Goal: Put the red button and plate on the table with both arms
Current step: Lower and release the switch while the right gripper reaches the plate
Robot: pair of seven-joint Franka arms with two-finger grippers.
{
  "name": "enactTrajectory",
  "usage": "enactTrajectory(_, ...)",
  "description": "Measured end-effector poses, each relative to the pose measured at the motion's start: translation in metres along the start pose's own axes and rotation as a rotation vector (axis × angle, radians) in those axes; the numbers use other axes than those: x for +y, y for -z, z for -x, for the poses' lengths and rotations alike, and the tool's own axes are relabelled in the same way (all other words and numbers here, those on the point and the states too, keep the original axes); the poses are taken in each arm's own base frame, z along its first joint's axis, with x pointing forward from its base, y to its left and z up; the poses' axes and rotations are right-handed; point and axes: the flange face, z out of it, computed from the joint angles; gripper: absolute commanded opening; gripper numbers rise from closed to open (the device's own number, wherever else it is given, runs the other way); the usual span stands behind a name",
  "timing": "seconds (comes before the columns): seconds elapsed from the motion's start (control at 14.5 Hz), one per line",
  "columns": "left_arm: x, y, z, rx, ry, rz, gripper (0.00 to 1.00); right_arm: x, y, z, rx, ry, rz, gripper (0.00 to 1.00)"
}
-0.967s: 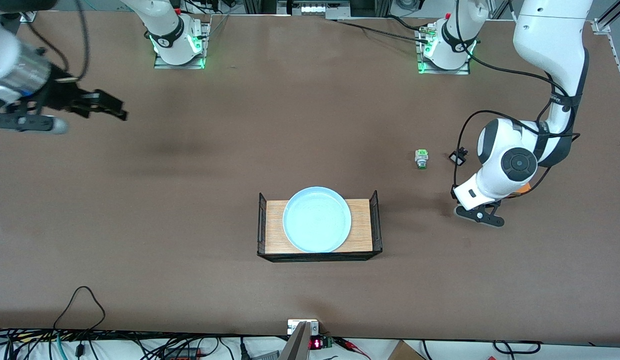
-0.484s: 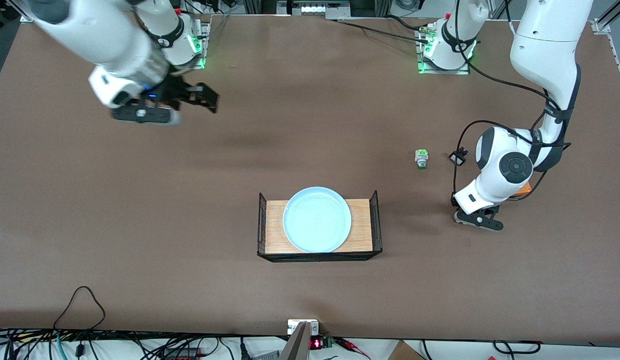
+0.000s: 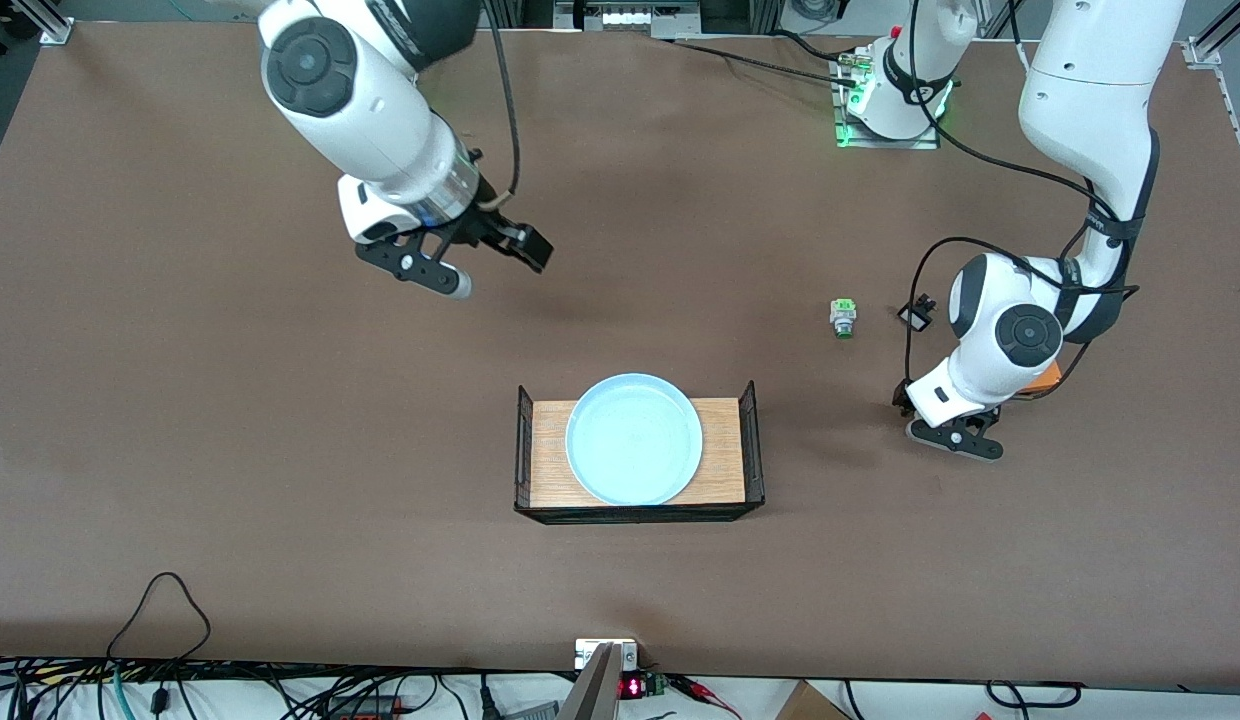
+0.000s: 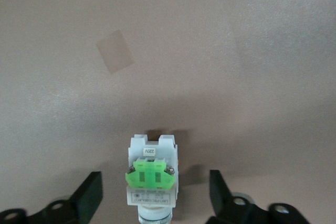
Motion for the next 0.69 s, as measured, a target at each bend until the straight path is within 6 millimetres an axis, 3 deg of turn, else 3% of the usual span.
enactTrajectory(0.21, 0.013, 0.026, -0.006, -0.025, -0.010, 0.015, 1.00, -0.022, -0.015, 0.003, 0.026, -0.102, -0.051, 1.00)
enactTrajectory(0.41, 0.023, 0.082, -0.016, -0.094, 0.006, 0.026, 1.00, -0.043, -0.037, 0.000, 0.041, -0.178, -0.088, 1.00)
enactTrajectory(0.69, 0.010, 0.153, -0.030, -0.187, 0.028, 0.029, 1.00, -0.058, -0.082, -0.016, 0.055, -0.280, -0.111, 1.00)
